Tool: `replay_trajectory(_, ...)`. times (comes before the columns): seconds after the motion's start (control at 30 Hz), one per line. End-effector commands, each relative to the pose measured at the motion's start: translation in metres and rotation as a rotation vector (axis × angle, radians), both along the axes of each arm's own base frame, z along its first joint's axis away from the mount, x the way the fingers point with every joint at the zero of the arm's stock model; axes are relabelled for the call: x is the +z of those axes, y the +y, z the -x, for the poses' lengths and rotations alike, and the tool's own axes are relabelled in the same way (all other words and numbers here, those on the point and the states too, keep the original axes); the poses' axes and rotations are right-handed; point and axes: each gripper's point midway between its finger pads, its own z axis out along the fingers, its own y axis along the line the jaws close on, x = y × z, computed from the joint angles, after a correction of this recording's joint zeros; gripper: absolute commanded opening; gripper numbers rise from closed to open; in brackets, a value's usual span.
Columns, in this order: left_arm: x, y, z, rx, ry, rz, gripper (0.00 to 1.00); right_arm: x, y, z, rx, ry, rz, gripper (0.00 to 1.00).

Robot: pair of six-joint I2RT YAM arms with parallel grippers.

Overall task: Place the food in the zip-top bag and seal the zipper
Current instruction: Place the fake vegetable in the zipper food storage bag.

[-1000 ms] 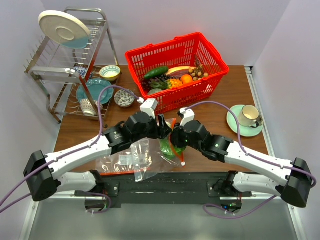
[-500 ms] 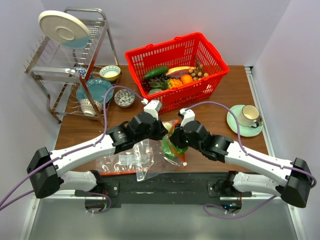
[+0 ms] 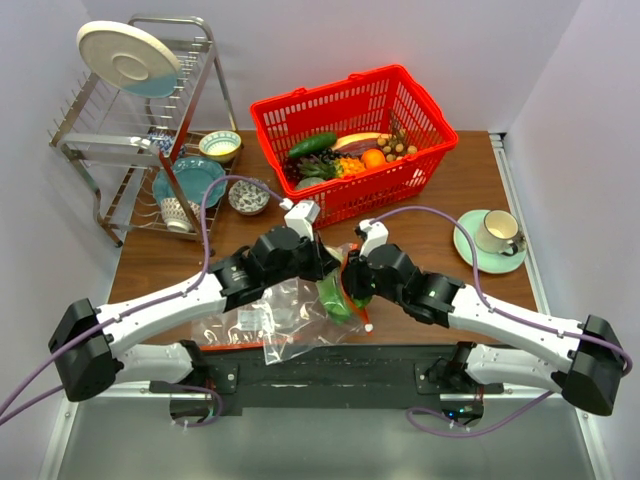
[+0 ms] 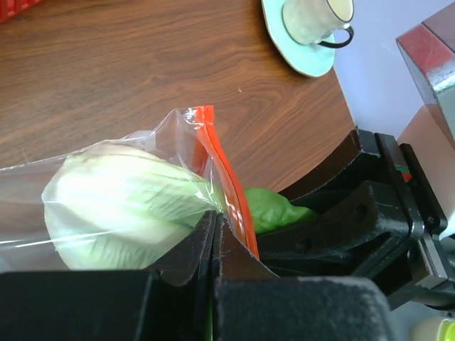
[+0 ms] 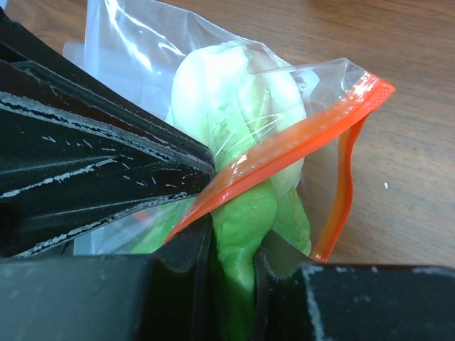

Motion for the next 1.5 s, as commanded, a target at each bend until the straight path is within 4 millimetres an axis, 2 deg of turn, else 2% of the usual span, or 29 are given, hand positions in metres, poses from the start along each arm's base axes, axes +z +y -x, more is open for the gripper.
replay_trajectory(0.0,0.009,-0.006,0.001,-0.010,-0.016,0.162,0.00,0.011,0.018,0.004,0.031,0.007,-0.113,0.08)
replay_trajectory(0.1,-0.008,-0.005,0.005,-0.015,0.007,0.181,0.00,0.001,0.020,0.010,0.034,0.044,-0.135,0.10)
replay_trajectory(0.23,-0.030,0.002,0.006,0.002,0.019,0.143,0.00,-0.008,0.016,0.015,0.027,0.068,-0.140,0.34)
replay_trajectory(0.3,-0.040,0.005,0.009,0.002,0.028,0.137,0.00,-0.007,0.012,0.016,0.019,0.069,-0.144,0.38)
replay_trajectory(0.4,-0.048,0.010,0.006,0.027,0.022,0.116,0.00,-0.007,0.004,0.018,0.007,0.072,-0.127,0.46)
replay_trajectory(0.47,-0.052,0.012,0.006,0.034,0.020,0.110,0.00,-0.010,-0.002,0.020,-0.005,0.082,-0.101,0.55)
replay_trajectory(0.73,-0.067,0.011,0.006,0.033,0.034,0.107,0.00,-0.008,-0.024,0.029,-0.020,0.075,-0.084,0.72)
replay_trajectory(0.9,-0.072,0.010,0.007,0.026,0.041,0.100,0.00,-0.005,-0.038,0.030,-0.056,0.068,-0.059,0.72)
replay_trajectory(0.93,-0.072,0.010,0.007,0.022,0.039,0.096,0.00,-0.001,-0.044,0.023,-0.100,0.045,-0.044,0.70)
replay_trajectory(1.1,-0.074,0.010,0.008,0.016,0.035,0.098,0.00,-0.007,-0.080,0.007,-0.234,0.019,0.104,0.52)
replay_trajectory(1.23,-0.076,0.010,0.009,0.008,0.034,0.092,0.00,-0.021,-0.100,-0.013,-0.292,0.067,0.152,0.46)
replay_trajectory(1.27,-0.077,0.011,0.010,0.006,0.036,0.089,0.00,-0.023,-0.094,-0.015,-0.255,0.084,0.129,0.46)
replay_trajectory(1.33,-0.077,0.011,0.010,0.002,0.031,0.087,0.00,-0.038,-0.096,-0.023,-0.248,0.132,0.143,0.46)
replay_trajectory(1.4,-0.077,0.011,0.010,0.000,0.028,0.082,0.00,-0.045,-0.087,-0.025,-0.204,0.156,0.144,0.47)
replay_trajectory(1.43,-0.078,0.011,0.010,0.000,0.028,0.081,0.00,-0.058,-0.085,-0.026,-0.196,0.190,0.171,0.47)
replay_trajectory(1.47,-0.077,0.011,0.010,0.000,0.026,0.081,0.00,-0.060,-0.079,-0.028,-0.186,0.193,0.155,0.48)
